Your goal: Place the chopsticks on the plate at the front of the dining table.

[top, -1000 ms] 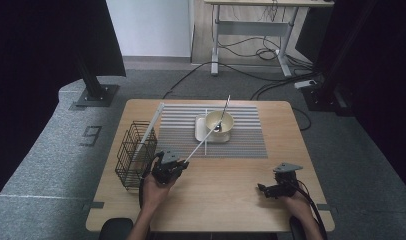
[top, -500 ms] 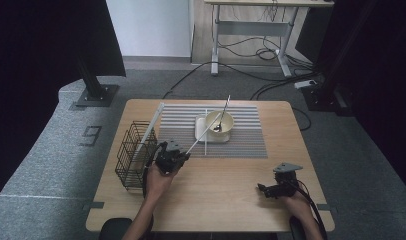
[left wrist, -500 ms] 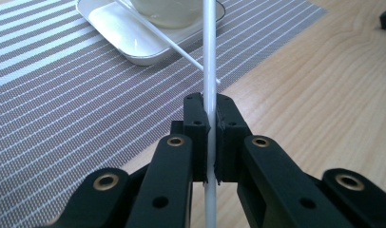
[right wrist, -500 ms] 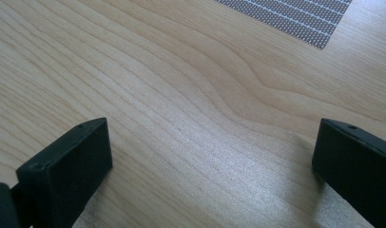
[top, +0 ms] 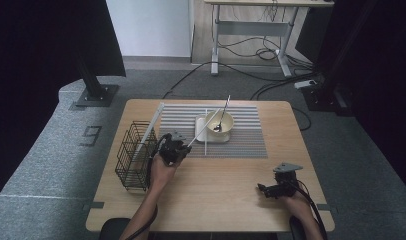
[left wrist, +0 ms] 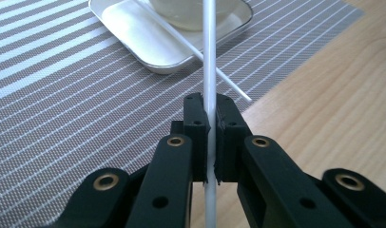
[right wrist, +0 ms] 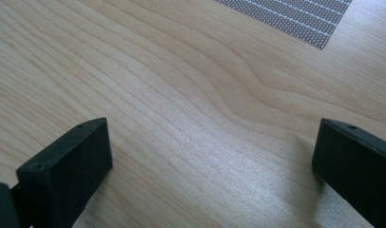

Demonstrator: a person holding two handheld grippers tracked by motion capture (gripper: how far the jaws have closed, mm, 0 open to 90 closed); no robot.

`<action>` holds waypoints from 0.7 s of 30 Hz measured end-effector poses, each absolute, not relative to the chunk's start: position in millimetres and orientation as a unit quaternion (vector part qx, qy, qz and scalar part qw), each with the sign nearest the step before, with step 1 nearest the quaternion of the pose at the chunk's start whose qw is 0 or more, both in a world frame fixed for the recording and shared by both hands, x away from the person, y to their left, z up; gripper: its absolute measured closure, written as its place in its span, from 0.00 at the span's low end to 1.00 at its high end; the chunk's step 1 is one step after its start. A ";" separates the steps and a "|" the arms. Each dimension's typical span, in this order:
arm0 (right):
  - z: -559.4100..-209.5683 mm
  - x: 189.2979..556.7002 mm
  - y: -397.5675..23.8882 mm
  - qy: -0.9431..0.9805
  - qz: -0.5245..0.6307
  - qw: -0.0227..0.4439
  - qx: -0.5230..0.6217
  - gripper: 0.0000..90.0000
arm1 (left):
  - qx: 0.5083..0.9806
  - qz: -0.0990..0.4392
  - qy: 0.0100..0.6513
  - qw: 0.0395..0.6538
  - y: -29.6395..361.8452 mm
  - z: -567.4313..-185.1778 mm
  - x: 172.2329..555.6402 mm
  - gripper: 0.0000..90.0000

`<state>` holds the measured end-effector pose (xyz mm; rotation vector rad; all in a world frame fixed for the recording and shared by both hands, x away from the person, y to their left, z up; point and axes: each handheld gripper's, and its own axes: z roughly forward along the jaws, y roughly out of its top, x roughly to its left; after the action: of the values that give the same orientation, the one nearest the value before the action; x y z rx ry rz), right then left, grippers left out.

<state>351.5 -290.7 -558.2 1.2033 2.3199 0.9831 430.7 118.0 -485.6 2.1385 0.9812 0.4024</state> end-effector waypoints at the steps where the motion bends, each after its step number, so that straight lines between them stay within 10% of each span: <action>1: -558.2 351.5 -290.7 0.818 0.347 0.174 0.424 0.00 | 0.833 0.158 0.383 0.366 117.4 -485.8 433.5 0.95; 21: -558.3 351.7 -290.8 0.818 0.347 0.174 0.423 0.00 | 0.834 0.151 0.413 0.333 114.6 -496.2 477.1 0.95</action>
<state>351.7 -290.8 -558.3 1.2001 2.3199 0.9837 477.1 114.6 -496.2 2.1774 1.0788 0.3947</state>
